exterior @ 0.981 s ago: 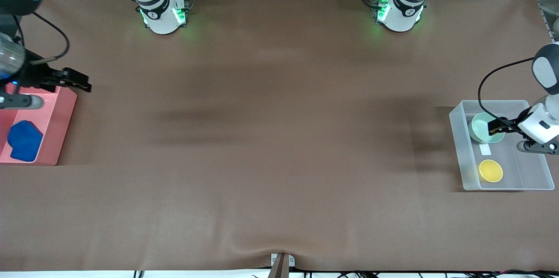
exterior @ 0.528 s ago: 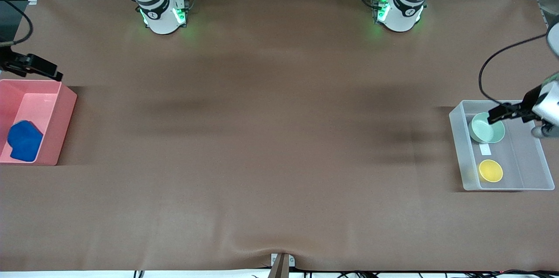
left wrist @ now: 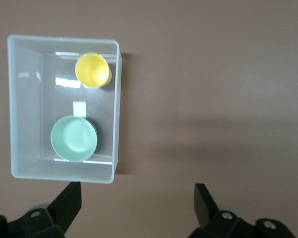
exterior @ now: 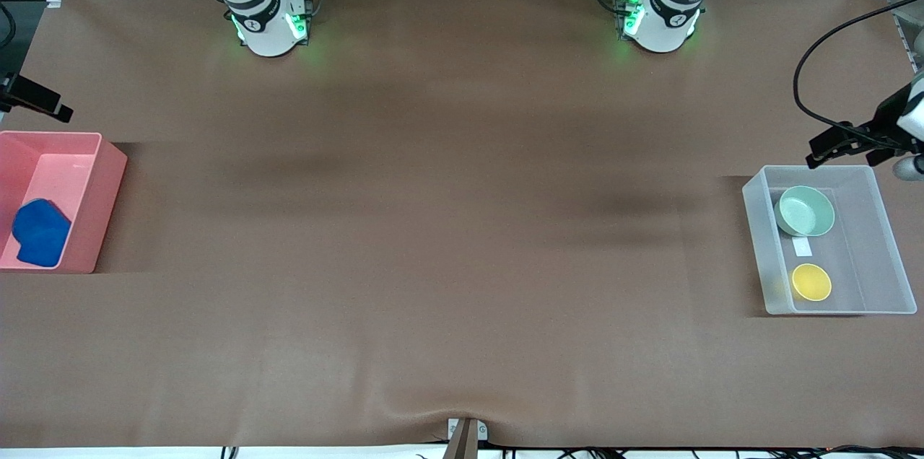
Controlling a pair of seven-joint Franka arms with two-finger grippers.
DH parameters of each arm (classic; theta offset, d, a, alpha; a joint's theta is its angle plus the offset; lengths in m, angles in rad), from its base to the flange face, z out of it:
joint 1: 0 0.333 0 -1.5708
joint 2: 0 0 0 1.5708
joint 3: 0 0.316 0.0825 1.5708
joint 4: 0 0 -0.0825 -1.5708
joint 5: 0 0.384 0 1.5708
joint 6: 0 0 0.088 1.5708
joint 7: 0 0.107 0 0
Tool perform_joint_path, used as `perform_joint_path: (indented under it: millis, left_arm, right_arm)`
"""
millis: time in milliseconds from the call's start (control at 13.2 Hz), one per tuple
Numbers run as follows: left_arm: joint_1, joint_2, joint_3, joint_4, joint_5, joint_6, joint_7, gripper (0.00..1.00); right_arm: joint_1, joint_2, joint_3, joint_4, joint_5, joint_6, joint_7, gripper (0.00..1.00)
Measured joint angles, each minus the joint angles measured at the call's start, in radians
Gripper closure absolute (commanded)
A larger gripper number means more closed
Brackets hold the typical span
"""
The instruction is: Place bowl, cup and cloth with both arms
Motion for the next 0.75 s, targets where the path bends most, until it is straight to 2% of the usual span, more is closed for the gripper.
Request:
perform_joint_path:
  millis: [302, 755]
  left_arm:
    - [-0.002, 0.027, -0.003, 0.112, -0.001, -0.003, 0.002, 0.00]
    - [-0.016, 0.029, -0.032, 0.135, -0.001, -0.029, 0.002, 0.00]
  right_arm:
    - [0.005, 0.001, 0.001, 0.010, 0.000, -0.002, -0.005, 0.00]
    - [0.010, 0.003, 0.001, 0.009, 0.000, -0.009, -0.017, 0.00]
